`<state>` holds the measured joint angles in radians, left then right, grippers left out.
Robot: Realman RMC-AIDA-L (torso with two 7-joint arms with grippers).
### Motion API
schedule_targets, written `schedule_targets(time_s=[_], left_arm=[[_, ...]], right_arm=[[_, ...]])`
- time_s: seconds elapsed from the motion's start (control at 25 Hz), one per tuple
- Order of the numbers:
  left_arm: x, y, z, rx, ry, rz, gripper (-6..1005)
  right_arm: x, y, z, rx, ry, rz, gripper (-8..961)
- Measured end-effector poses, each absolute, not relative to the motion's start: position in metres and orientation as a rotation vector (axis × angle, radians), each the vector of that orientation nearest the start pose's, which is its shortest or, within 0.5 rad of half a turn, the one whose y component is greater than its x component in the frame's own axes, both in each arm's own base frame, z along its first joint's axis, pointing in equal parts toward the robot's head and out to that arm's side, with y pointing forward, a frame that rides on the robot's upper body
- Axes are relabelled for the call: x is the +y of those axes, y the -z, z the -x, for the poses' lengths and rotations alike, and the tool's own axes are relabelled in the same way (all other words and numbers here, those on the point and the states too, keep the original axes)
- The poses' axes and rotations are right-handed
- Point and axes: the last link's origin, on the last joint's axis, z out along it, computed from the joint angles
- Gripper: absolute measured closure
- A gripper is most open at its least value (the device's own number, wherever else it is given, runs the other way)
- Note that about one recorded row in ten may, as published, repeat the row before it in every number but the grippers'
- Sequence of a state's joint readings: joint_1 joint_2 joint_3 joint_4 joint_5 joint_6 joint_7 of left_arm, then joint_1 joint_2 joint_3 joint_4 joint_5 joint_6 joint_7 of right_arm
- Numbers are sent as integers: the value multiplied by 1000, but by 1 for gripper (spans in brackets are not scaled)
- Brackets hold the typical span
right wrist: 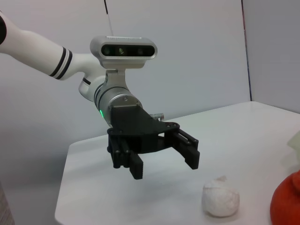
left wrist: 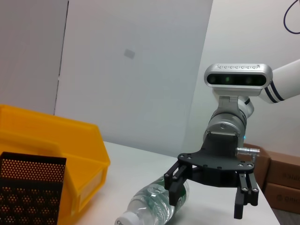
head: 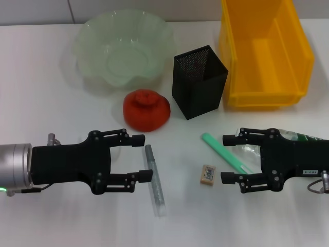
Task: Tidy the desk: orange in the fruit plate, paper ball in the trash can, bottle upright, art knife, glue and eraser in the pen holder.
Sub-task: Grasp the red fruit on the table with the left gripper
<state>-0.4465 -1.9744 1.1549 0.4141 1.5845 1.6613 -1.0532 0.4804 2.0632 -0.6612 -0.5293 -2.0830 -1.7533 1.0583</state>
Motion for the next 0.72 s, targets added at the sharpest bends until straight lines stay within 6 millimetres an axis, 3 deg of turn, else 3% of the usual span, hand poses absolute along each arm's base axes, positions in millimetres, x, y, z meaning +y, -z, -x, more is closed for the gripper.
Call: schedule_targets(time_s=[0.72], left_arm=[[272,21,272,-374,914,2907,223]], right_arm=[[278,16,-276,335,-798,2910,135]])
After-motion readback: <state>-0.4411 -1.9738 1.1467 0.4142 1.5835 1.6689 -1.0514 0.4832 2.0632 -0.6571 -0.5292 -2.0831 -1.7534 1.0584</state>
